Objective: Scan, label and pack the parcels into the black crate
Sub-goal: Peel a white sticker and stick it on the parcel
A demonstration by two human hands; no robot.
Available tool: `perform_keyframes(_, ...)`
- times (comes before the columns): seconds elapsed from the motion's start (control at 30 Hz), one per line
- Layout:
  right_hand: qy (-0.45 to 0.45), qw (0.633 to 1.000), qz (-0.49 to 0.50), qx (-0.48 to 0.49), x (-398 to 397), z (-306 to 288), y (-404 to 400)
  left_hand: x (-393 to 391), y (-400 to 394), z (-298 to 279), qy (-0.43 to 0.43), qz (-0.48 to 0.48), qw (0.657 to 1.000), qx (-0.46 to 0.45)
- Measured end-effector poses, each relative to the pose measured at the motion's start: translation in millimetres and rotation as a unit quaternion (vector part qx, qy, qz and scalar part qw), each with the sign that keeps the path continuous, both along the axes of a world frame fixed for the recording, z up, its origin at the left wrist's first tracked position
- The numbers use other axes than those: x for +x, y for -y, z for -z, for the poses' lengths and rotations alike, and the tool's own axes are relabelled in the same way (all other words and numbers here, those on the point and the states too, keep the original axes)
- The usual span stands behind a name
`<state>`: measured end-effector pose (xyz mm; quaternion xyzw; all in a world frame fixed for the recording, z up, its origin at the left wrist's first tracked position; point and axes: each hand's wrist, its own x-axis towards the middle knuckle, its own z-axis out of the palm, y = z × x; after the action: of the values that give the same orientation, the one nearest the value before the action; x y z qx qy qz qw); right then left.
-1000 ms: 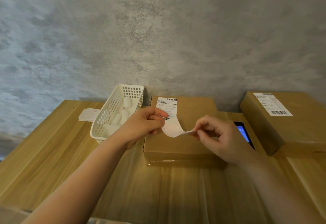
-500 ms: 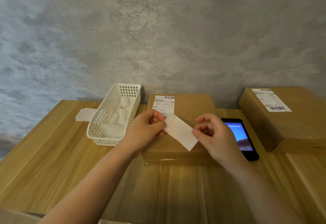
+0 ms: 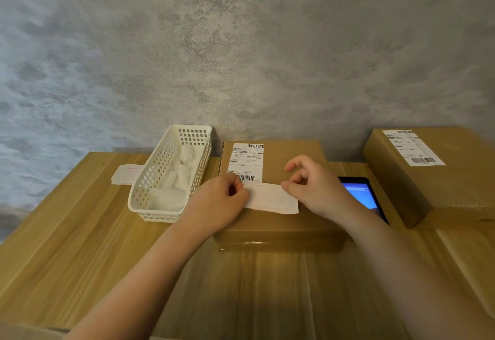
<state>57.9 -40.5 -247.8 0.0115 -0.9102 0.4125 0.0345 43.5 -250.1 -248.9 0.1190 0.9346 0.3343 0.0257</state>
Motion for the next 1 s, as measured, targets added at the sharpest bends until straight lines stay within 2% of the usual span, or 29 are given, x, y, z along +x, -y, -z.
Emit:
perform_keyframes(0.2, 0.024, 0.997, -0.010, 0.074, -4.0, 8.1, -1.7, 3.1, 2.5, 8.4, -0.030, 0.019, 0.998, -0.060)
perform_keyframes(0.43, -0.008, 0.995, -0.018, 0.095, -2.3, 14.8, -0.9, 2.5, -2.4, 21.9, -0.083, 0.032, 0.988, -0.127)
perform_keyframes(0.7, -0.044, 0.987, -0.011, 0.155, -1.1, 20.3, 2.8, 4.0, -5.2, 22.1, -0.097, 0.026, 0.983, -0.151)
perform_keyframes(0.8, -0.110, 0.973, 0.019, 0.204, 5.9, 26.1, 3.4, 5.1, -2.9, 21.7, -0.109, 0.014, 0.987, -0.113)
perform_keyframes(0.9, -0.213, 0.952, 0.000, 0.221, 17.6, 32.5, 2.3, 8.7, 0.3, 26.1, -0.186, 0.083, 0.973, -0.108)
perform_keyframes(1.0, -0.209, 0.952, -0.103, 0.199, 28.3, 42.4, 1.8, 12.1, 6.6, 32.9, -0.215, 0.161, 0.958, -0.097)
